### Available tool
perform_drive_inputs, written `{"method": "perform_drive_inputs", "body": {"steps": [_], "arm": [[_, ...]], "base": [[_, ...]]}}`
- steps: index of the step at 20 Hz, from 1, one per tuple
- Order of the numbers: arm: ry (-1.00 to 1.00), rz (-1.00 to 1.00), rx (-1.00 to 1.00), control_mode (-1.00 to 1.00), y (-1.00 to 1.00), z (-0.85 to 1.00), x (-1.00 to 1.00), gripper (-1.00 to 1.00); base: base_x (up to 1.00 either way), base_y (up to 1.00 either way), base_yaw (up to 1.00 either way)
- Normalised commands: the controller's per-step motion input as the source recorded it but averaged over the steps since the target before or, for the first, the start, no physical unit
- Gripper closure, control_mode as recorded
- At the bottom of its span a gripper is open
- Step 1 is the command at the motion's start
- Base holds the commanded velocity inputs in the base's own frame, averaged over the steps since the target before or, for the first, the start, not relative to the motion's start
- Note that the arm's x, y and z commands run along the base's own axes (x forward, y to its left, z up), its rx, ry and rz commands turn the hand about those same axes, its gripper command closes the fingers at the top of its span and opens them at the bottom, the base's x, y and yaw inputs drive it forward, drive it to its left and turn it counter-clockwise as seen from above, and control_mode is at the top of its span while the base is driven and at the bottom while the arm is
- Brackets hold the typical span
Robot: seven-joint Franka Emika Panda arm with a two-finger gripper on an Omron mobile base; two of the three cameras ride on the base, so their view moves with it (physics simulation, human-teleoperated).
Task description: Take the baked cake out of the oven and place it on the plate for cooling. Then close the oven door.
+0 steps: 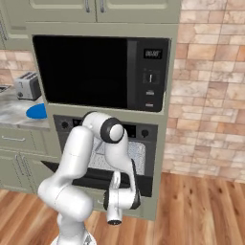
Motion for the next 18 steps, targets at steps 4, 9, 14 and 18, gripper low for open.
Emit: {"method": "perform_drive_inputs", "body": {"steps": [4,9,14,18], "arm": [[0.06,0.00,0.00,-1.00,0.00,0.00,0.00,1.00],[0.00,0.00,0.00,-1.00,0.00,0.00,0.00,-1.00],[0.15,0.00,0.00,-1.00,0.00,0.06,0.03,-1.00],[0.34,0.00,0.00,-1.00,-0.07,0.50,-0.07,-1.00]], "base": [[0.00,0.00,0.00],[0.00,0.00,0.00],[0.00,0.00,0.00],[0.00,0.00,0.00]]}}
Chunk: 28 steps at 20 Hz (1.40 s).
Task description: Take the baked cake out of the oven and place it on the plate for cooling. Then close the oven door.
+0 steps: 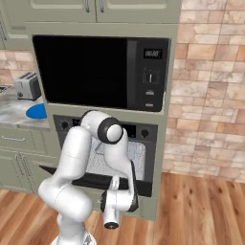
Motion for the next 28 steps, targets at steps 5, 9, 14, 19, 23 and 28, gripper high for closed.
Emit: {"method": "perform_drive_inputs", "body": {"steps": [5,9,14,19,23,28], "arm": [[0.36,0.00,0.01,-1.00,-0.19,0.74,-0.26,-1.00],[0.40,0.00,0.00,-1.00,-0.12,0.81,-0.22,-1.00],[0.26,0.00,0.03,-1.00,-0.22,0.64,-0.39,-1.00],[0.14,-0.01,0.00,-1.00,0.05,0.01,0.12,-1.00],[0.00,0.00,0.00,-1.00,0.16,-0.25,0.72,-1.00],[0.00,0.00,0.00,-1.00,0.12,-0.64,0.70,-1.00]], "base": [[0.00,0.00,0.00],[0.00,0.00,0.00],[0.00,0.00,0.00],[0.00,0.00,0.00],[0.00,0.00,0.00],[0.00,0.00,0.00]]}}
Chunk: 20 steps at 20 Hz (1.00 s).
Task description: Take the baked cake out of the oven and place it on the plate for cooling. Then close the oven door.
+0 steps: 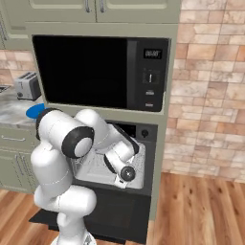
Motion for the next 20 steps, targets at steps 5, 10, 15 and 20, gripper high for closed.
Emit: {"method": "perform_drive_inputs", "body": {"steps": [5,10,15,20], "arm": [[-0.01,0.00,0.00,-1.00,0.00,-0.90,0.32,-1.00],[-0.15,0.00,0.00,-1.00,0.00,-0.85,0.29,-1.00],[-0.20,0.00,0.00,-1.00,0.00,-0.65,0.29,-1.00],[-0.06,0.00,0.00,-1.00,0.06,-0.38,0.46,-1.00]], "base": [[0.00,0.00,0.00],[0.00,0.00,0.00],[0.00,0.00,0.00],[0.00,0.00,0.00]]}}
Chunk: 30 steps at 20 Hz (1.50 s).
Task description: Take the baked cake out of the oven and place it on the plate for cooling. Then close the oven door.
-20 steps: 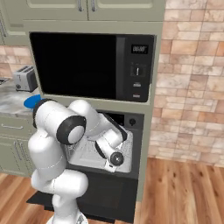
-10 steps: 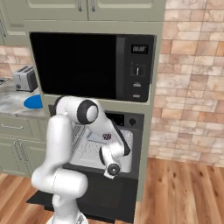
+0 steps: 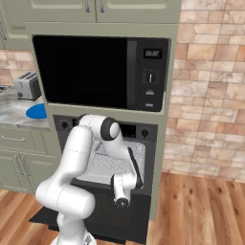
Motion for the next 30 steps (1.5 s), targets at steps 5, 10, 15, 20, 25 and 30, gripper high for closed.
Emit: {"method": "perform_drive_inputs", "body": {"steps": [5,10,15,20,25,30], "arm": [[0.02,0.00,0.00,-1.00,0.06,-0.07,0.50,-1.00],[0.04,0.00,0.00,-1.00,0.00,0.00,0.45,-1.00],[0.00,0.00,0.00,-1.00,0.06,-0.01,0.49,-1.00],[0.00,0.00,-0.01,-1.00,0.06,-0.06,0.36,-1.00],[0.00,0.00,-0.01,-1.00,0.03,-0.07,0.22,-1.00],[0.00,0.00,-0.01,-1.00,0.04,-0.11,0.22,-1.00]], "base": [[0.00,0.00,0.00],[0.00,0.00,0.00],[0.00,0.00,0.00],[0.00,0.00,0.00],[0.00,0.00,0.00],[0.00,0.00,0.00]]}}
